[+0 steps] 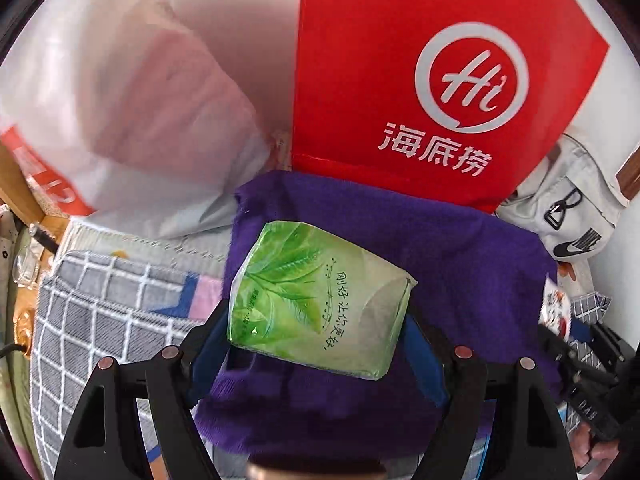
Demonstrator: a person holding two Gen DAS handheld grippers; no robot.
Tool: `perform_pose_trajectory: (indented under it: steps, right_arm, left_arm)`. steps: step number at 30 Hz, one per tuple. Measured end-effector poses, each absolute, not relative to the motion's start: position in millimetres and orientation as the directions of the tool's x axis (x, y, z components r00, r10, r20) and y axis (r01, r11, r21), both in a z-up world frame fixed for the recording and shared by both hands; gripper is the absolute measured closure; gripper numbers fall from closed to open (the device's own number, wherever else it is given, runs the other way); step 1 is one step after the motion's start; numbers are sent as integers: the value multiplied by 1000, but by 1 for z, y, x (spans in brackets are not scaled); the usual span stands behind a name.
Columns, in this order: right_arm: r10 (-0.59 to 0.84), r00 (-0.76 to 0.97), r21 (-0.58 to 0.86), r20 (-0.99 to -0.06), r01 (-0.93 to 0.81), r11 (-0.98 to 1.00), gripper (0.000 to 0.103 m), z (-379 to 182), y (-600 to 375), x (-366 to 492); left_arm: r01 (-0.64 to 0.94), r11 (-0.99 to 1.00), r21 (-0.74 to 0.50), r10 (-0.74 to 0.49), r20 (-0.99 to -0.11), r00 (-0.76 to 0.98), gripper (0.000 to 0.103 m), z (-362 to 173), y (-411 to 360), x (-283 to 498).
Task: Organize soft objects
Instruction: 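Carry both packets onto the purple towel and open both tools, then grasp the white-and-mint glove with the right tool while the left tool returns to the table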
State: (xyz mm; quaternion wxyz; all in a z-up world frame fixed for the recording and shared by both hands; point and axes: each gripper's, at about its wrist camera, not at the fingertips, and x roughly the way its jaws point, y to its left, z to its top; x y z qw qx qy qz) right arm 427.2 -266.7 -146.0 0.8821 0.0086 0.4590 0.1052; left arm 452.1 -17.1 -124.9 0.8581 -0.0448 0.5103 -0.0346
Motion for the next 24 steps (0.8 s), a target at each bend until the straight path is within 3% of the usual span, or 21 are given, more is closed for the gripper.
perform_pose_trajectory:
  steps: [15, 18, 21, 23, 24]
  right_arm:
    - [179, 491, 101, -852, -181, 978, 54, -173, -265, 442]
    - [178, 491, 100, -853, -181, 978, 53, -175, -265, 444]
    - [172, 486, 94, -857, -180, 979, 45, -176, -266, 445]
    - [169, 488, 89, -856, -183, 979, 33, -176, -260, 448]
    - [170, 500, 89, -849, -183, 979, 32, -174, -260, 447]
  left_arm:
    - [13, 991, -136, -129, -903, 409, 24, -156, -21, 492]
    - [28, 990, -140, -139, -904, 405, 18, -157, -22, 495]
    - [27, 990, -135, -134, -900, 415, 8, -155, -24, 497]
    - [34, 989, -145, -146, -901, 408, 7, -154, -25, 497]
    - [33, 989, -144, -145, -901, 409, 7, -151, -26, 497]
